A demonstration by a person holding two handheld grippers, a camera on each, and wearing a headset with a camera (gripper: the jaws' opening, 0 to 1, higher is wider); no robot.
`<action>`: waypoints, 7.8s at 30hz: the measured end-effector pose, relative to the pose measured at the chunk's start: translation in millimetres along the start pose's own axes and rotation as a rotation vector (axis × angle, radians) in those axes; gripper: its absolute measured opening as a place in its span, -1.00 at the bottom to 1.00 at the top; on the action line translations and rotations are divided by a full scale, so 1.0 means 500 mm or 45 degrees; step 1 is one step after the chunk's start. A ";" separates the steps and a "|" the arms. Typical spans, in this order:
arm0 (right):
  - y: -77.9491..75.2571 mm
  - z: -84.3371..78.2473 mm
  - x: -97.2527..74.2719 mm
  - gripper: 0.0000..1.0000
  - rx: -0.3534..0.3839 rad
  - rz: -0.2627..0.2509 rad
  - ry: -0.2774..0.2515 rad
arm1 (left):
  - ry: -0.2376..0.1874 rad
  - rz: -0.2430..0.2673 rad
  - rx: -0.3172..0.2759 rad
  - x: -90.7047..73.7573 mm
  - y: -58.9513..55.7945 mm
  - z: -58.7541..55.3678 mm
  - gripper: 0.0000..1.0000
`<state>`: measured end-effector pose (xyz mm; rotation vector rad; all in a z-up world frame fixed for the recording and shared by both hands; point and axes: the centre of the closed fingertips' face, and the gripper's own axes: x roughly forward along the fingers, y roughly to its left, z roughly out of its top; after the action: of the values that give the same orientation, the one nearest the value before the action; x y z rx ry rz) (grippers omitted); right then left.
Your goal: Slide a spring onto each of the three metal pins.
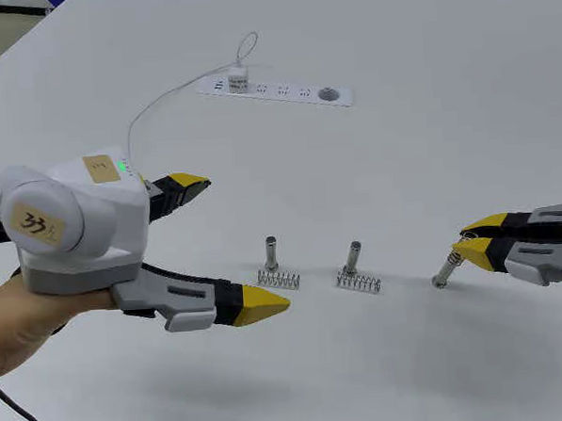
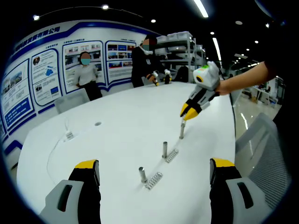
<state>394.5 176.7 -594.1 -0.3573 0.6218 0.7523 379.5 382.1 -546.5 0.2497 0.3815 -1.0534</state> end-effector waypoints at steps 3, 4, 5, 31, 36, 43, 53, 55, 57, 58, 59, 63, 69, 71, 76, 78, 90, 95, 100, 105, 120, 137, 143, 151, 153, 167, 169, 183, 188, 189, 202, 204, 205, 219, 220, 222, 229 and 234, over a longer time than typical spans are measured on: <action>0.001 -0.007 0.005 -0.78 0.003 0.001 0.006 | -0.001 0.001 0.000 -0.001 0.000 0.001 1.00; 0.001 -0.007 0.006 -0.78 0.007 0.002 0.003 | 0.000 0.003 -0.001 -0.001 0.001 0.000 1.00; 0.001 -0.008 0.007 -0.78 0.006 0.002 0.003 | 0.003 0.004 -0.002 -0.002 0.001 -0.001 1.00; 0.017 -0.056 0.046 -0.78 -0.019 0.042 0.084 | 0.043 -0.005 -0.015 -0.001 -0.009 -0.016 1.00; 0.018 -0.060 0.049 -0.78 -0.024 0.039 0.086 | 0.038 0.004 -0.018 -0.003 -0.007 -0.015 1.00; 0.018 -0.069 0.052 -0.77 -0.046 0.039 0.108 | 0.033 0.014 -0.020 -0.006 -0.006 -0.012 1.00; 0.015 -0.070 0.053 -0.76 -0.048 0.034 0.116 | 0.039 0.019 -0.010 -0.010 -0.008 -0.014 1.00; 0.013 -0.069 0.052 -0.76 -0.048 0.029 0.116 | 0.036 0.023 -0.009 -0.011 -0.007 -0.012 1.00; 0.012 -0.068 0.051 -0.75 -0.039 0.026 0.112 | 0.032 0.022 -0.011 -0.013 -0.007 -0.010 1.00; 0.011 -0.067 0.051 -0.73 -0.039 0.025 0.111 | 0.030 0.022 -0.009 -0.014 -0.006 -0.010 1.00; 0.010 -0.067 0.050 -0.71 -0.042 0.022 0.113 | 0.030 0.022 -0.008 -0.014 -0.006 -0.009 1.00; 0.005 -0.056 0.043 -0.67 -0.054 0.000 0.099 | 0.021 0.024 -0.011 -0.015 -0.003 -0.006 1.00; 0.005 -0.044 0.033 -0.66 -0.071 -0.010 0.094 | 0.018 0.014 -0.008 -0.013 -0.006 -0.002 1.00; 0.006 -0.034 0.029 -0.66 -0.070 -0.012 0.080 | -0.009 0.009 -0.022 -0.012 -0.008 0.008 1.00; 0.016 -0.008 0.027 -0.66 -0.054 -0.001 0.036 | -0.019 0.007 -0.014 -0.014 -0.006 0.014 1.00; 0.022 0.003 0.030 -0.66 -0.059 0.006 0.019 | -0.020 0.007 -0.013 -0.016 -0.004 0.014 1.00; 0.082 0.027 0.079 -0.66 -0.124 0.108 0.019 | -0.025 0.047 -0.038 -0.039 0.016 0.008 1.00; 0.105 0.024 0.096 -0.66 -0.119 0.144 0.023 | -0.018 0.056 -0.036 -0.041 0.023 0.007 1.00; 0.129 0.015 0.117 -0.66 -0.145 0.186 0.045 | 0.000 0.048 -0.041 -0.038 0.021 -0.003 0.98; 0.140 0.001 0.138 -0.66 -0.233 0.197 0.093 | 0.012 0.037 -0.044 -0.036 0.017 -0.008 0.98; 0.138 -0.034 0.179 -0.67 -0.226 0.214 0.189 | 0.025 0.041 -0.070 -0.032 0.018 -0.019 0.97; 0.149 -0.044 0.188 -0.74 -0.230 0.265 0.205 | 0.039 0.046 -0.082 -0.032 0.018 -0.027 0.96; 0.154 -0.044 0.189 -0.77 -0.209 0.277 0.203 | 0.047 0.043 -0.072 -0.029 0.016 -0.029 0.96; 0.162 -0.037 0.185 -0.79 -0.217 0.288 0.193 | 0.066 0.020 -0.067 -0.026 0.005 -0.037 0.94; 0.164 -0.033 0.182 -0.79 -0.225 0.287 0.188 | 0.066 0.018 -0.066 -0.026 0.004 -0.036 0.93; 0.185 0.022 0.121 -0.79 -0.278 0.344 0.142 | 0.044 -0.064 -0.029 -0.006 -0.038 -0.017 0.85; 0.186 0.030 0.111 -0.79 -0.291 0.352 0.132 | 0.033 -0.082 -0.025 -0.002 -0.045 -0.012 0.82; 0.203 0.101 0.039 -0.79 -0.471 0.353 0.067 | -0.078 -0.199 -0.011 0.017 -0.094 0.037 0.58; 0.225 0.118 0.023 -0.79 -0.529 0.378 0.049 | -0.091 -0.232 0.016 0.022 -0.105 0.049 0.41; 0.228 0.120 0.021 -0.79 -0.536 0.384 0.046 | -0.090 -0.241 0.017 0.023 -0.109 0.049 0.39; 0.275 0.133 -0.005 -0.79 -0.620 0.470 0.021 | -0.082 -0.382 0.044 0.033 -0.163 0.042 -0.11; 0.282 0.134 -0.008 -0.79 -0.630 0.484 0.016 | -0.073 -0.388 0.047 0.034 -0.165 0.038 -0.17; 0.284 0.134 -0.009 -0.79 -0.632 0.490 0.015 | -0.070 -0.394 0.047 0.034 -0.168 0.037 -0.20; 0.305 0.134 -0.013 -0.79 -0.667 0.534 0.015 | -0.046 -0.409 0.067 0.033 -0.174 0.029 -0.62; 0.306 0.134 -0.013 -0.79 -0.669 0.537 0.015 | -0.048 -0.413 0.064 0.033 -0.176 0.029 -0.63; 0.308 0.136 -0.013 -0.79 -0.670 0.540 0.012 | -0.048 -0.419 0.065 0.033 -0.179 0.028 -0.64; 0.312 0.136 -0.011 -0.79 -0.676 0.554 0.015 | -0.043 -0.440 0.066 0.034 -0.184 0.027 -0.73; 0.316 0.136 -0.012 -0.79 -0.683 0.566 0.013 | -0.038 -0.454 0.091 0.032 -0.188 0.023 -0.75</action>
<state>303.3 316.3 -551.4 -0.7276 0.5057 1.3508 306.0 320.3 -544.2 0.2340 0.3697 -1.4219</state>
